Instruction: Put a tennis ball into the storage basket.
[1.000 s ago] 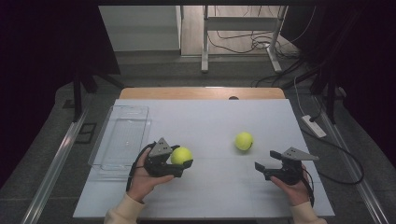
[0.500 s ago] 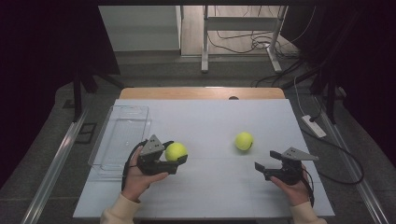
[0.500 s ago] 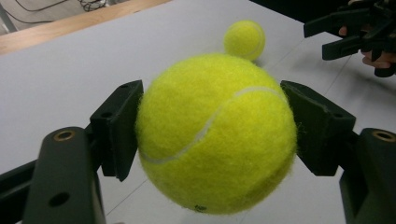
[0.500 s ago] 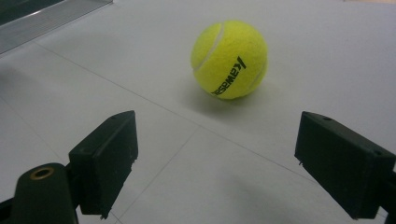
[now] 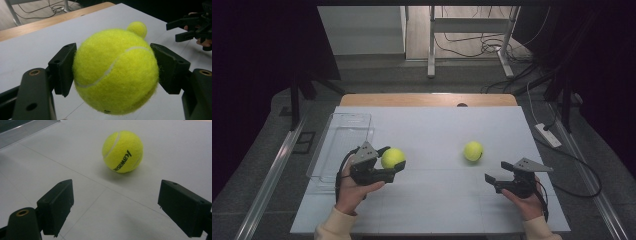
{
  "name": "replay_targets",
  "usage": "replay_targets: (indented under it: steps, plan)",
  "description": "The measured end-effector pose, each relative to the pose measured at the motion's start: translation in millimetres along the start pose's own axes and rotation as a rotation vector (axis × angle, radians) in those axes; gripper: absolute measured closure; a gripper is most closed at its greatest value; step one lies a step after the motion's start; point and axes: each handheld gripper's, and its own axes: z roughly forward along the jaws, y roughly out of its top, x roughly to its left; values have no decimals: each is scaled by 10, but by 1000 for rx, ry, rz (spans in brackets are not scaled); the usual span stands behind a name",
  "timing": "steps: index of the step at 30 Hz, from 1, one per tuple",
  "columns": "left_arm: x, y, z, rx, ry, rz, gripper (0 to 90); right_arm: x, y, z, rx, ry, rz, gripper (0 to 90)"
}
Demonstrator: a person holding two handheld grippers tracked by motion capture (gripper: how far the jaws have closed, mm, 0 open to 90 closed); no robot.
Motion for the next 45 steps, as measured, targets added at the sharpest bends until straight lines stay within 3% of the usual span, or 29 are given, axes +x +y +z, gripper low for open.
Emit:
replay_targets:
  steps: [27, 45]
  plan:
    - [119, 19, -171, -50, 44, -32, 268, 3, 1, -1, 0, -1, -2, 136]
    - [211, 29, -170, -43, 80, -45, 268, -8, 8, -22, -11, -5, 7, 138]
